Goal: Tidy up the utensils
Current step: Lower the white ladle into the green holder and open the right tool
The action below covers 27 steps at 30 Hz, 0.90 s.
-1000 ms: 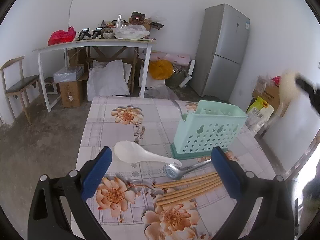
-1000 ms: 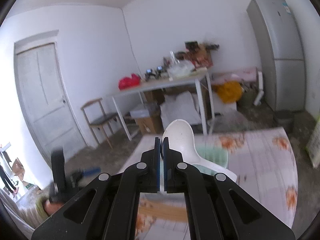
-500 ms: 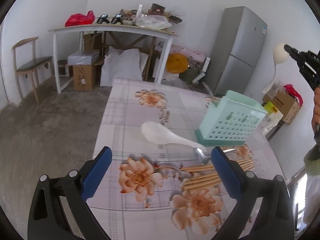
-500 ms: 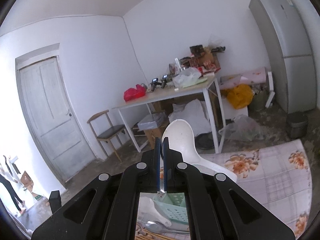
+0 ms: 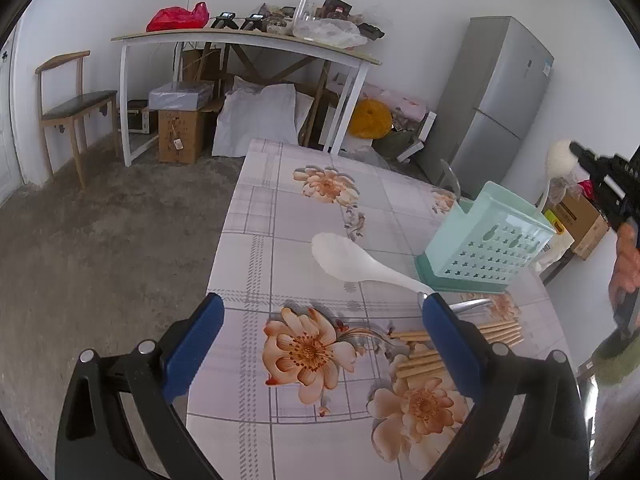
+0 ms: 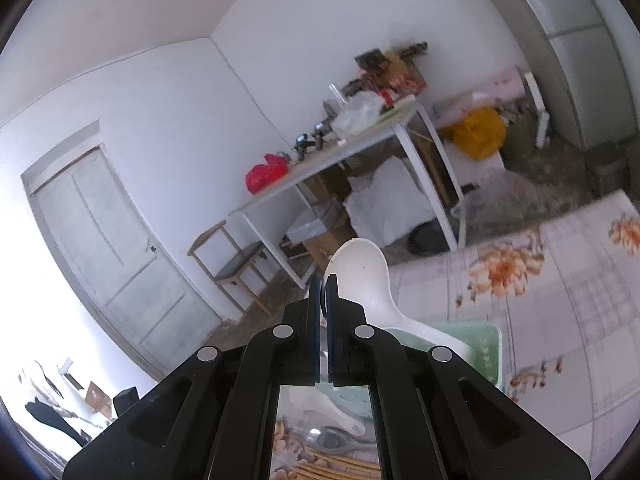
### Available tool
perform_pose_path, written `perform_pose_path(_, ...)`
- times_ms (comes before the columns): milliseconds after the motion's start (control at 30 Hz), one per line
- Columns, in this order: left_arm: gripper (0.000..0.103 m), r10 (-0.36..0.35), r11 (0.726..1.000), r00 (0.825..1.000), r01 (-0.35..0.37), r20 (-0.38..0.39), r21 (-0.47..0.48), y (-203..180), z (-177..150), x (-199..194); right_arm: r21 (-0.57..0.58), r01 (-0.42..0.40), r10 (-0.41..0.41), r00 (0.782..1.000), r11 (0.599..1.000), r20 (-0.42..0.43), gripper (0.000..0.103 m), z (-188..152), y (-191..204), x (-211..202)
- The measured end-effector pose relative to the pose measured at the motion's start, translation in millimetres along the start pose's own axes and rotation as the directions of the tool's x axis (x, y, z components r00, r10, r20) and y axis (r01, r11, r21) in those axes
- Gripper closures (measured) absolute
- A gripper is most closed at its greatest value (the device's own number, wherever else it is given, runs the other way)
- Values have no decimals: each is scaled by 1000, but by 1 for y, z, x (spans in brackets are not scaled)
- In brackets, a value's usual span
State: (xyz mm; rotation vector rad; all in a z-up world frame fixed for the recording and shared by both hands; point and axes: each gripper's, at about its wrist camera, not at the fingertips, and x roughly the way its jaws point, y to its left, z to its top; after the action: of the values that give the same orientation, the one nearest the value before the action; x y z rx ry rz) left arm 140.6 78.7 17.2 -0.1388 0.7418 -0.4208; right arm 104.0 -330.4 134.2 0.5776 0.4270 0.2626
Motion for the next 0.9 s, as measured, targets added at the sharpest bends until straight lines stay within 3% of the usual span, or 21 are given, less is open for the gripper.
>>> perform_pose_path(300,6,3,1000,1000,-3,-31,-3,-1,-2,8,72,95,-88,992,993,-87,92,-36,-25,3)
perform_pose_path(367,6,7,1000,999,-7,-34,0,-2,-2,9,68,104,-100,993,992,-63,74,-39,-24,-7)
perform_pose_path(533,6,5,1000,999,-5,-48,-10,-6,-1,14,73,140,-142,990,987,25,60,-39,-21,-35)
perform_pose_path(733,6,0,1000,998,0,-63,12,-19,-1,21,78,178,-185,979,981,91,55,-47,-21,-66)
perform_pose_path(900,6,-1,1000,996,2,-89,13,-29,-1,32,53,219,-222,974,974,49,49,-66,-19,-74)
